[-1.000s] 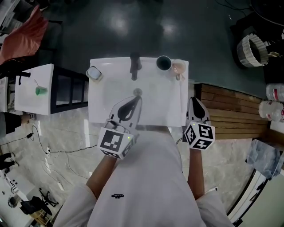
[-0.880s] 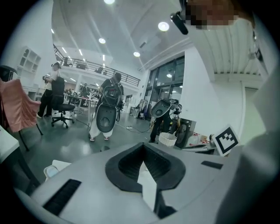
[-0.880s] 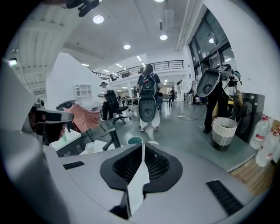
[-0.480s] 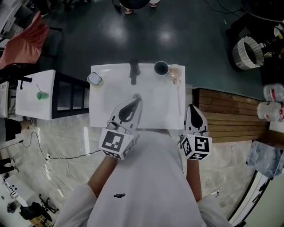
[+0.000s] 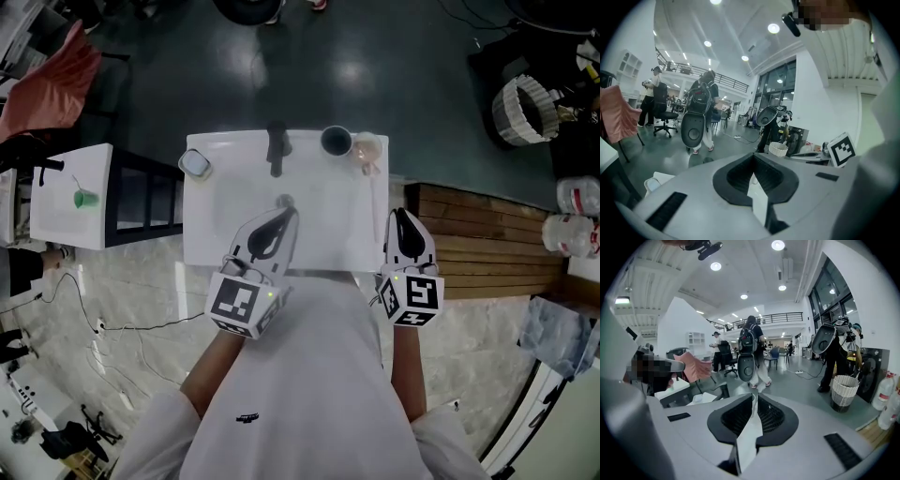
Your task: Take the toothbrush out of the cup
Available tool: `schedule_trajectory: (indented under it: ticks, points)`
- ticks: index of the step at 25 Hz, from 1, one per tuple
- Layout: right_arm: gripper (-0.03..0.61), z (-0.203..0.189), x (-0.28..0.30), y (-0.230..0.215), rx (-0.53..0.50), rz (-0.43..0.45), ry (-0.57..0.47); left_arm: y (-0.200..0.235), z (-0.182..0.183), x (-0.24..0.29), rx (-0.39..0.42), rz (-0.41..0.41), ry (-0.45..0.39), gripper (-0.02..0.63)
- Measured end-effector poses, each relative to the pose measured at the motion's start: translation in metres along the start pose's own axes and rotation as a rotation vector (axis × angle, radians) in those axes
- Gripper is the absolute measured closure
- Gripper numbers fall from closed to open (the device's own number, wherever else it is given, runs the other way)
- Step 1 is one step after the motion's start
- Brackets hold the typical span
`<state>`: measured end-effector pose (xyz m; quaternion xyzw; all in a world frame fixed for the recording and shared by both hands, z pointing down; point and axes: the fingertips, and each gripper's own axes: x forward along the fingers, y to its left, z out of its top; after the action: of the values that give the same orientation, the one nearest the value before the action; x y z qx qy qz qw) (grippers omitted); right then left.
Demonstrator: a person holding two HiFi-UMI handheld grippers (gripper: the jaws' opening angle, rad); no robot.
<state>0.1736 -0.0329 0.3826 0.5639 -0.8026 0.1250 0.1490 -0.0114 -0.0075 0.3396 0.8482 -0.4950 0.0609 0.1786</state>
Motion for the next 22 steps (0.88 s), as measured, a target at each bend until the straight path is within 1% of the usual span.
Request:
schedule_trajectory:
  ticks: [3,5,7,13,17,22]
  points:
    - [0.569,-0.004,0.012,-0.003,0.021,0.008,0.014,0.001,-0.003,0.001,-0.002,0.012,0.003,0.612]
    - [0.529,-0.005,0.019,-0.003,0.032,0.023,0.022,0.002,-0.004,0.003,-0.002,0.013,0.010,0.612]
    - [0.506,-0.006,0.028,-0.001,0.033,0.038,0.032,0.005,-0.004,0.006,0.002,0.016,0.018,0.612]
    - [0.497,-0.009,0.051,-0.004,0.024,0.052,0.056,0.010,-0.005,0.017,0.006,0.016,0.039,0.612]
    - [0.498,-0.022,0.071,-0.007,0.034,0.060,0.114,0.010,-0.010,0.025,-0.003,0.016,0.055,0.612]
    - [0.485,-0.037,0.092,-0.014,0.061,0.029,0.147,0.014,-0.013,0.034,-0.019,0.019,0.076,0.612]
